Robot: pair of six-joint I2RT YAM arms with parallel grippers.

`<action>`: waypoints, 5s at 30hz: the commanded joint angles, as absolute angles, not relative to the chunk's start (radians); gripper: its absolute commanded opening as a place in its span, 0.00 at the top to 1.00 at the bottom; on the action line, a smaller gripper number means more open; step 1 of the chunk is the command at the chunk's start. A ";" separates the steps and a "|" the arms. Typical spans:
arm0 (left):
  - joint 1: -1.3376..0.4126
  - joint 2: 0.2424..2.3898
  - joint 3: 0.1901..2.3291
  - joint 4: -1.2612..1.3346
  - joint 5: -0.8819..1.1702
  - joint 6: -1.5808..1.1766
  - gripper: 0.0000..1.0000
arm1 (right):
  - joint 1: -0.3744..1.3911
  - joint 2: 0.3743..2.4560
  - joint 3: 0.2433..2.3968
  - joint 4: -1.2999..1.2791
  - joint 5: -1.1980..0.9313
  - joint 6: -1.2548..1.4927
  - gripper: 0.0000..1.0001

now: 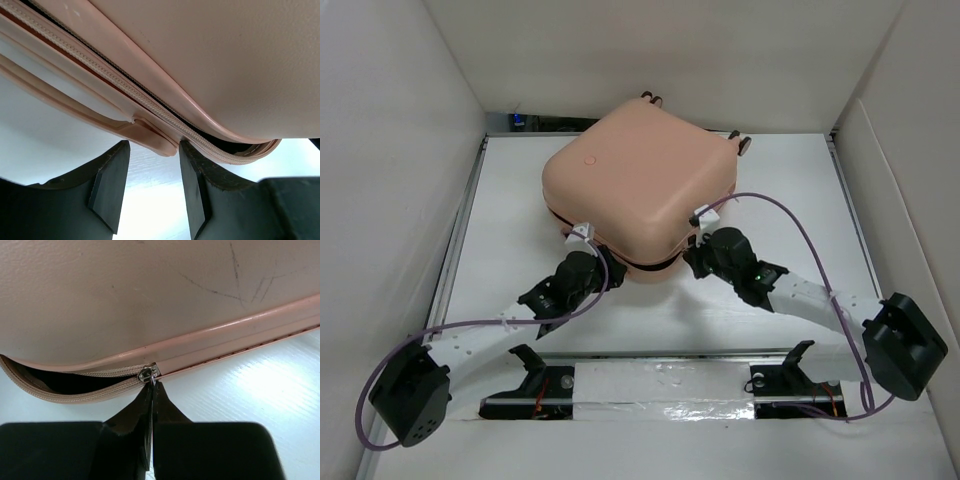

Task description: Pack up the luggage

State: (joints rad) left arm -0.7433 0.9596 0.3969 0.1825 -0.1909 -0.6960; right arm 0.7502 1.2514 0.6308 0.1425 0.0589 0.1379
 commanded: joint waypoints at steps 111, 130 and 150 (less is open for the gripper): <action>-0.922 1.058 0.184 0.669 -0.241 -0.913 1.00 | 1.052 0.979 0.504 0.054 -0.080 0.448 1.00; -1.184 1.455 0.433 0.946 -0.315 -0.933 1.00 | 1.034 0.921 0.482 0.111 -0.152 0.495 1.00; -1.003 1.572 0.485 1.063 -0.219 -0.946 1.00 | 0.929 0.738 0.519 -0.162 0.294 0.500 1.00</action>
